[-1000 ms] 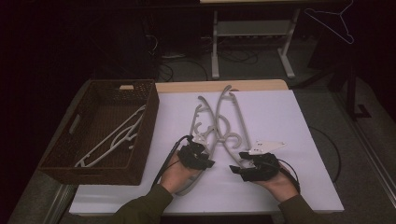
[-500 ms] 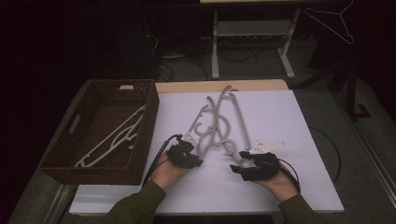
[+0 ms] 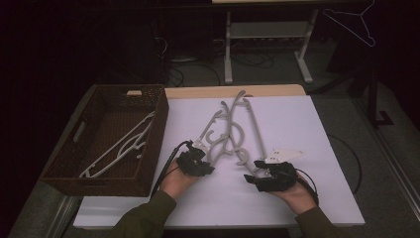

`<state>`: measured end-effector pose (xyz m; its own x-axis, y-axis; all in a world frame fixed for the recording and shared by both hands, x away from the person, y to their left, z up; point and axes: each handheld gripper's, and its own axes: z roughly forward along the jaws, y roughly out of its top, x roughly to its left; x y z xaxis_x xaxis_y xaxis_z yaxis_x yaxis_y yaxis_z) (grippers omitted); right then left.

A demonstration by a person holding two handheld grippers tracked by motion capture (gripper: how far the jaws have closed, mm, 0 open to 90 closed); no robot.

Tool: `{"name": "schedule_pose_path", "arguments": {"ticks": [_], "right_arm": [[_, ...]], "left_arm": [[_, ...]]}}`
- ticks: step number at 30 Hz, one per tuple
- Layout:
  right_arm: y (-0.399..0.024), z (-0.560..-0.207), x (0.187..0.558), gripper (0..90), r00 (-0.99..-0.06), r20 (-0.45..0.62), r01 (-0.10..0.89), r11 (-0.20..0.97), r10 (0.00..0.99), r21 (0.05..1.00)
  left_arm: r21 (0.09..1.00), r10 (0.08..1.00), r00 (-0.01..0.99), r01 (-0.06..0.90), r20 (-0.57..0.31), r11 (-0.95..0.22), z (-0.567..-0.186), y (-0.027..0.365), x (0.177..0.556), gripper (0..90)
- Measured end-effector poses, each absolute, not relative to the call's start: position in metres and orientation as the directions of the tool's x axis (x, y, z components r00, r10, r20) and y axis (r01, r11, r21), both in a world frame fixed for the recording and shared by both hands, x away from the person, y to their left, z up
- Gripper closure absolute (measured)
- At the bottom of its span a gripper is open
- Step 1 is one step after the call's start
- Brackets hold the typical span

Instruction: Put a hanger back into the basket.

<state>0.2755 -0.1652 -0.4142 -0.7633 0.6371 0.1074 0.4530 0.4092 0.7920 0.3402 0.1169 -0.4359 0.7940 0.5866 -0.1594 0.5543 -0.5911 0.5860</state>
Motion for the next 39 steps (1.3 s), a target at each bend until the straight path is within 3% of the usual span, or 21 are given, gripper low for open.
{"name": "schedule_pose_path", "arguments": {"ticks": [9,15,21,39], "right_arm": [[-0.167,-0.412,0.275,35.0,-0.760,0.108,0.450,0.398,0.641,0.799],[-0.176,-0.405,0.271,24.4,-0.746,0.112,0.438,0.357,0.657,0.825],[-0.197,-0.405,0.264,18.9,-0.713,0.116,0.450,0.324,0.692,0.832],[-0.223,-0.410,0.263,15.8,-0.669,0.153,0.485,0.271,0.728,0.832]], "left_arm": [[0.602,0.591,0.793,0.546,-0.147,-0.583,-0.428,0.124,0.338,81.6],[0.638,0.606,0.783,0.540,-0.142,-0.548,-0.415,0.127,0.335,82.0],[0.672,0.587,0.795,0.518,-0.151,-0.529,-0.391,0.129,0.335,82.0],[0.708,0.546,0.823,0.478,-0.154,-0.520,-0.309,0.148,0.343,82.1]]}}
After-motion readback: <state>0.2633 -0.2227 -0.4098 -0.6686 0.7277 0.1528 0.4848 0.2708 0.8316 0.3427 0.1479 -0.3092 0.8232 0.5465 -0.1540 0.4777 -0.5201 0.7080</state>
